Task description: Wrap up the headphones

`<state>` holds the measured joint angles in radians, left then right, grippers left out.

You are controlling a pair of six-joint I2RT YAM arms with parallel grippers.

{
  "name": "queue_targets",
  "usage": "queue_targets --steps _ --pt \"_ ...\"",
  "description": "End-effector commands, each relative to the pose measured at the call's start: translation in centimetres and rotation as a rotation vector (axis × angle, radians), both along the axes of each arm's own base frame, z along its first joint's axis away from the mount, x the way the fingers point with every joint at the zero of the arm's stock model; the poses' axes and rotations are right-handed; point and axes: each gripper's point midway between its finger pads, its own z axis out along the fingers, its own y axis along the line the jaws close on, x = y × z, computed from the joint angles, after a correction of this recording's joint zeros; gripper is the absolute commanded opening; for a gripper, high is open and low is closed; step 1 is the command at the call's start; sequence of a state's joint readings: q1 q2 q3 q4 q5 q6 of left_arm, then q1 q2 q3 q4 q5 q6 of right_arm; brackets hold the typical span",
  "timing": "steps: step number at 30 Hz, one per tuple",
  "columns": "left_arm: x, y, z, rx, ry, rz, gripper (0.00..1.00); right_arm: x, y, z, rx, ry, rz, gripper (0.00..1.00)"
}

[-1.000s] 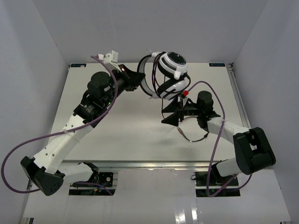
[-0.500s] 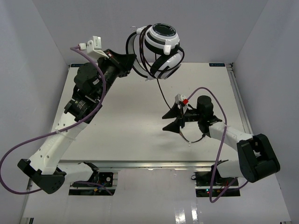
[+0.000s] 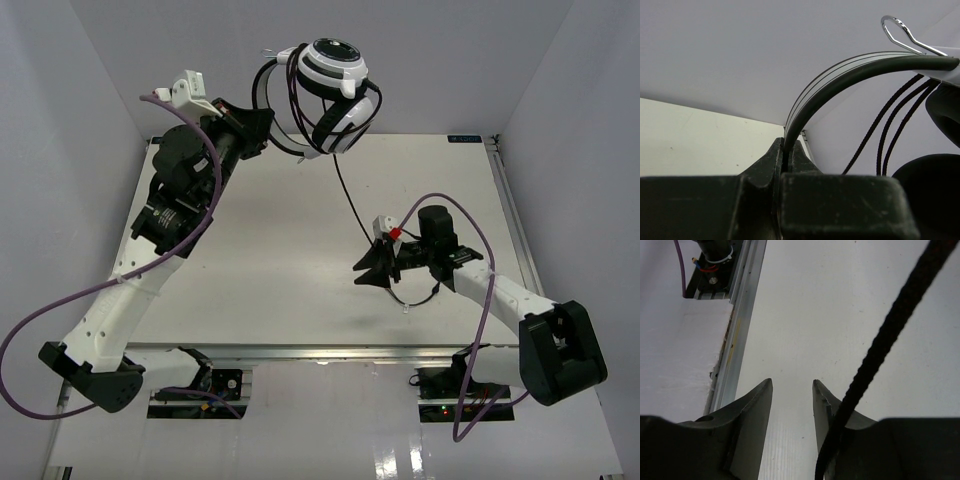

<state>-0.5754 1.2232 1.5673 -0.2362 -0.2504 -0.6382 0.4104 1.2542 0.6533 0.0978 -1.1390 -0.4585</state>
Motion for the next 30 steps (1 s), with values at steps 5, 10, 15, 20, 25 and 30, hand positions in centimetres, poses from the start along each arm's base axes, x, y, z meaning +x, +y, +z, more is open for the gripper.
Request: queue_targets --steps 5,10,15,20,25,30 --pt "-1.6 2.4 4.4 -0.104 -0.110 0.036 0.00 -0.4 -0.5 0.0 -0.043 -0.057 0.001 0.44" --pt "-2.0 2.1 4.4 -0.104 -0.116 0.013 0.00 0.2 -0.4 0.0 -0.057 -0.056 -0.014 0.56" --pt "-2.4 1.9 3.9 -0.105 -0.112 -0.011 0.00 0.8 -0.5 0.2 -0.078 -0.087 -0.025 0.60" --pt "-2.7 1.4 3.4 -0.107 -0.103 -0.043 0.00 2.2 -0.4 0.6 -0.098 -0.132 -0.048 0.64" --pt "-2.8 1.0 3.0 -0.108 -0.093 -0.067 0.00 2.7 0.1 0.7 -0.106 -0.105 -0.020 0.68" --pt "-3.2 1.2 3.1 -0.099 -0.103 -0.065 0.00 3.4 0.3 0.8 -0.108 -0.117 -0.025 0.60"
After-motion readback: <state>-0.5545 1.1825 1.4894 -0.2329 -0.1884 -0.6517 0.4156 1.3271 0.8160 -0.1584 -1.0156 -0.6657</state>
